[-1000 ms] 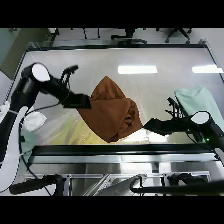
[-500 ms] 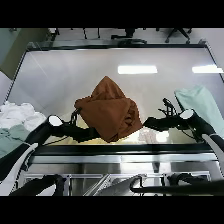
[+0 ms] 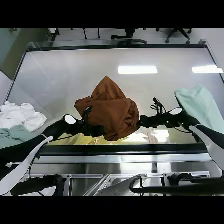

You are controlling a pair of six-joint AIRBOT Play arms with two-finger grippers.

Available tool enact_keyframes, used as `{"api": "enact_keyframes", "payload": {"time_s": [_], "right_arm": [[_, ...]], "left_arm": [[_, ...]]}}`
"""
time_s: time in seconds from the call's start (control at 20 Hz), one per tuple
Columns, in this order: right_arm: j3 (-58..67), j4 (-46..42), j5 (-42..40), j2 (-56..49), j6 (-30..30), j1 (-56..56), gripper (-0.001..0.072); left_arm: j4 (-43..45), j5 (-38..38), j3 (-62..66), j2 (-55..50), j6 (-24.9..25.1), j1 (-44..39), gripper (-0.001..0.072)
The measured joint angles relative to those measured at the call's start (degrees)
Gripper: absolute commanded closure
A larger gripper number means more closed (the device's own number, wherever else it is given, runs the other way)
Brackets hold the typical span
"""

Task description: Fold the shirts.

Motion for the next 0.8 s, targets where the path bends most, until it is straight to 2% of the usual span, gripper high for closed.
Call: {"api": "enact_keyframes", "payload": {"time_s": [0.15, 0.35, 0.6, 0.8], "right_arm": [[4.55, 0.46, 4.33, 1.6, -0.37, -2.51, 0.0689], [15.8, 0.98, 11.65, 6.84, 1.64, -9.99, 0.0689], [37.24, 1.53, 19.74, 15.61, 4.22, -18.05, 0.069], [52.98, 1.77, 20.79, 22.34, 4.85, -19.96, 0.069]], "left_arm": [[1.31, -5.42, 4.59, 1.18, 0.59, 3.15, 0.0695], [1.73, -14.67, 15.15, 10.16, 0.7, 9.01, 0.0696], [1.75, -23.26, 37.33, 22.23, -2.43, 16.17, 0.0696], [1.68, -27.39, 56.74, 27.56, -4.13, 21.46, 0.0696]]}}
